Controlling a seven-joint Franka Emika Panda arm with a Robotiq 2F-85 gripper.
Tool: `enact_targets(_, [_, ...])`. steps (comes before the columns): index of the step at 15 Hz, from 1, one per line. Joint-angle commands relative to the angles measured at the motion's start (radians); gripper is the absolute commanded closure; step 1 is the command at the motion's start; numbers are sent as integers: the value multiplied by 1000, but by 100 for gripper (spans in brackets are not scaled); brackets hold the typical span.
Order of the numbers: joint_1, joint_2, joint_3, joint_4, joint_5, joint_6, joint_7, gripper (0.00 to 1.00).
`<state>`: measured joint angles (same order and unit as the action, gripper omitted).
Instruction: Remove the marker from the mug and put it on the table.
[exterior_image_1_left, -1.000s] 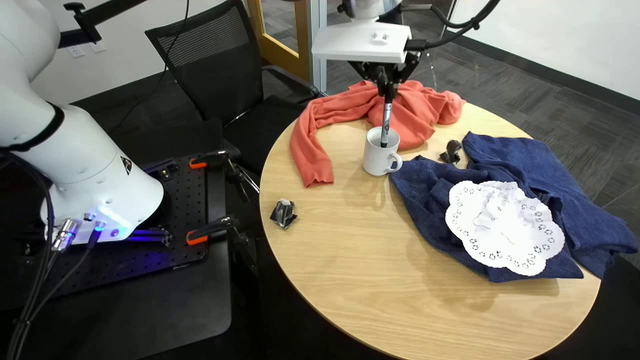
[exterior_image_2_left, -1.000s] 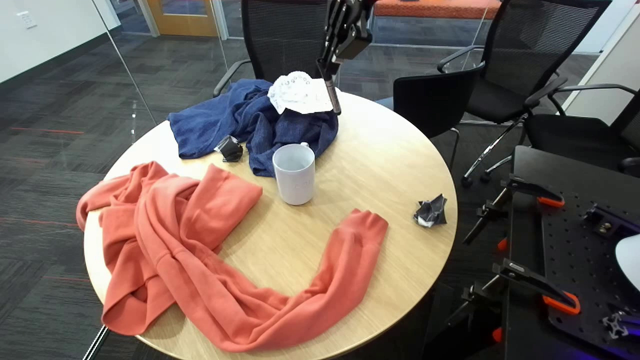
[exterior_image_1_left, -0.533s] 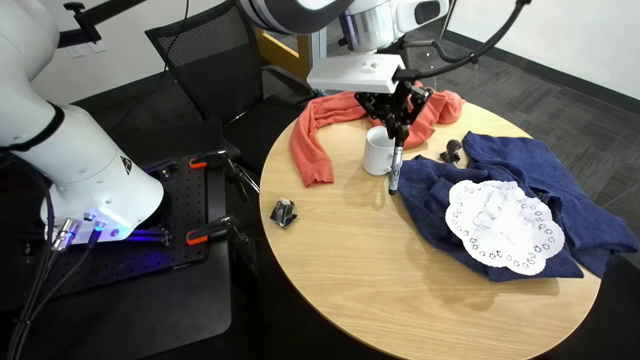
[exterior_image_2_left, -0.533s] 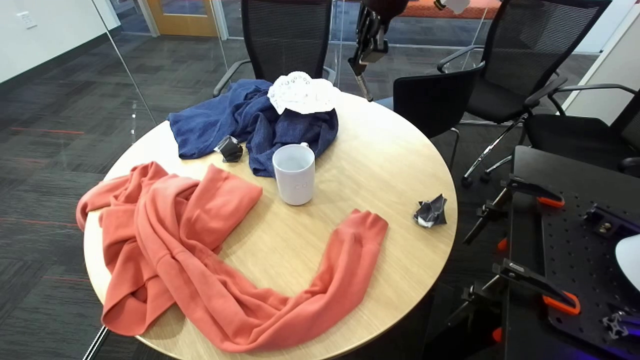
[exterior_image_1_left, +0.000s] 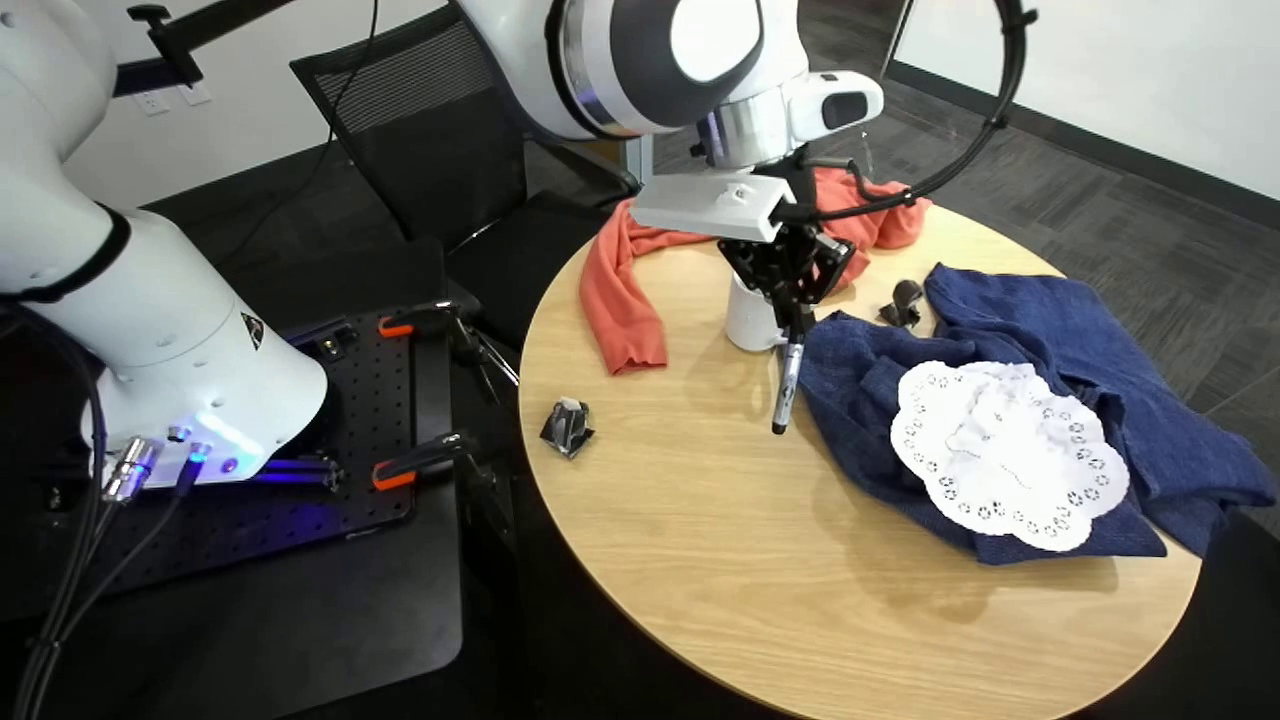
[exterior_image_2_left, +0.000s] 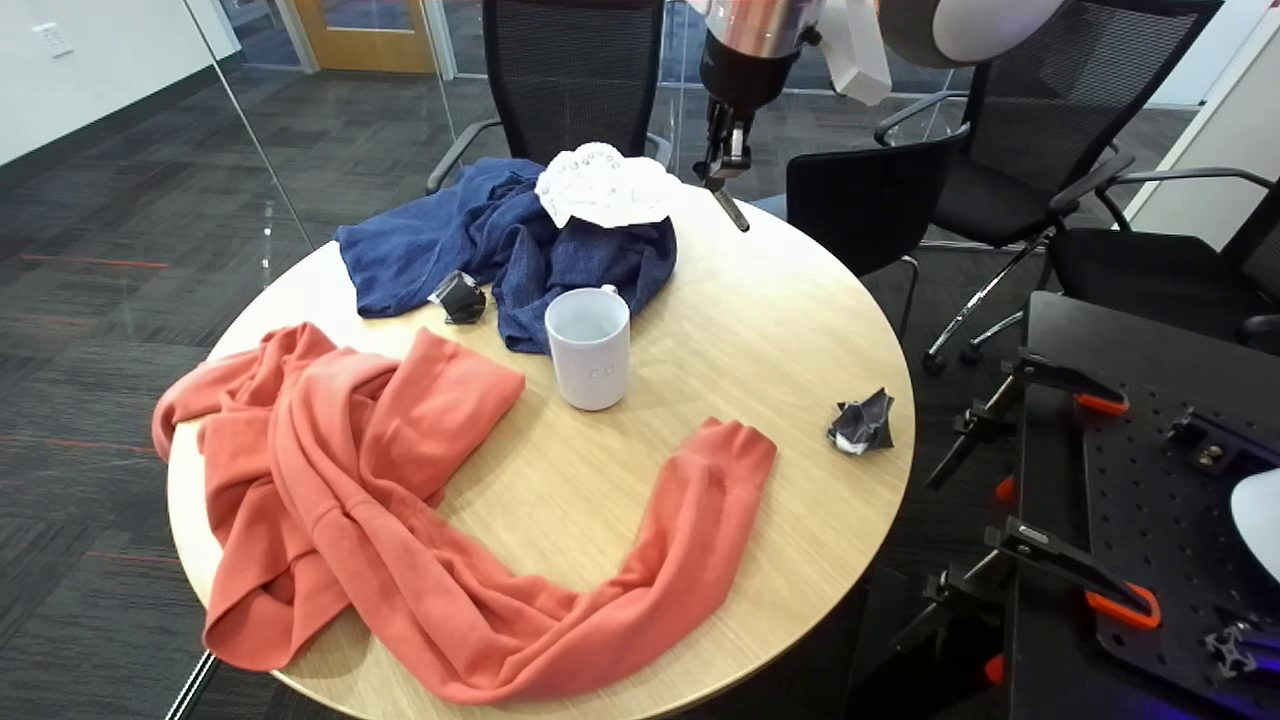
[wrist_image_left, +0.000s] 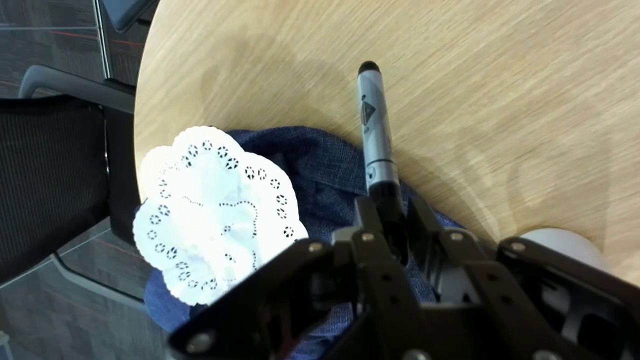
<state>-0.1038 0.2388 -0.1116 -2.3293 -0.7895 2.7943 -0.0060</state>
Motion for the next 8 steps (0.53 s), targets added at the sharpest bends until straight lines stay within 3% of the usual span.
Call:
enact_targets(1, [37,85,-23,76,-65,-62,83,95])
enact_targets(8, [88,225,-60,171,-70,-171,97,95])
